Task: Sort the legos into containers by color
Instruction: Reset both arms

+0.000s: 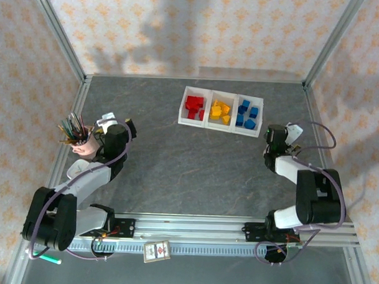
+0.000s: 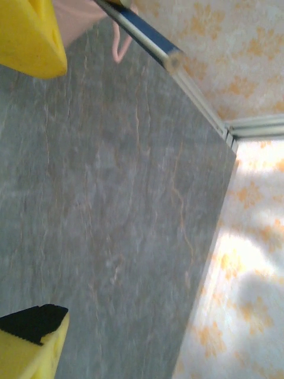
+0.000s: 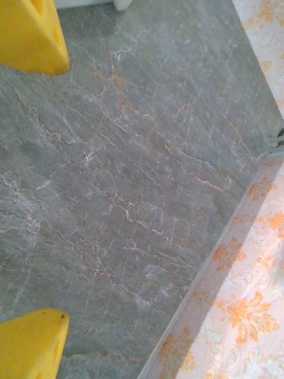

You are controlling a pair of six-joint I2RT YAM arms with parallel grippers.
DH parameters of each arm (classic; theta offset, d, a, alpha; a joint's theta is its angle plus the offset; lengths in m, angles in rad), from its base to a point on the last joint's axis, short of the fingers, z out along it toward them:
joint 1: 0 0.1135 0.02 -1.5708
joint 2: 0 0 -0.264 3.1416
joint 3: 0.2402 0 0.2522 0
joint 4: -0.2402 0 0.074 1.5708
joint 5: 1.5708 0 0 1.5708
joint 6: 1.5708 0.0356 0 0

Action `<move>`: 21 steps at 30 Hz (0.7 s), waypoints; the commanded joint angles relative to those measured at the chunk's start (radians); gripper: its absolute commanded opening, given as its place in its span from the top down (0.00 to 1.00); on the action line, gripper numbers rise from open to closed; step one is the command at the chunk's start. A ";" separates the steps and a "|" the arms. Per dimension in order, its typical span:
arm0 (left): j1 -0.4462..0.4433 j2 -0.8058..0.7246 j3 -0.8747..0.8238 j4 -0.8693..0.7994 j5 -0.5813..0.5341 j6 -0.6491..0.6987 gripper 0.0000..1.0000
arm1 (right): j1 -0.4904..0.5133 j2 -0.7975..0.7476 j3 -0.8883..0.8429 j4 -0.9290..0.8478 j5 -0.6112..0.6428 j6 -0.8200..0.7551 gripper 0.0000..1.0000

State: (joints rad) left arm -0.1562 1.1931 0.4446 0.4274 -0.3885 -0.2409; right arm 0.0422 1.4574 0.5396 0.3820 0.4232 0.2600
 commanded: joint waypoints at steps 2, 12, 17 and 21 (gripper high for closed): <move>0.026 0.069 -0.091 0.351 -0.029 0.150 0.00 | -0.011 0.040 -0.042 0.244 -0.034 -0.110 0.00; 0.071 0.278 -0.244 0.872 0.171 0.275 0.00 | -0.022 0.033 -0.275 0.765 -0.427 -0.283 0.00; 0.107 0.360 -0.310 1.084 0.320 0.286 0.00 | -0.021 0.073 -0.310 0.873 -0.447 -0.295 0.00; 0.139 0.347 -0.239 0.922 0.256 0.220 0.00 | -0.018 0.064 -0.305 0.847 -0.448 -0.300 0.00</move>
State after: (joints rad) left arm -0.0471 1.5299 0.1699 1.3056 -0.1410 0.0074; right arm 0.0208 1.5276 0.2237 1.1545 -0.0067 -0.0105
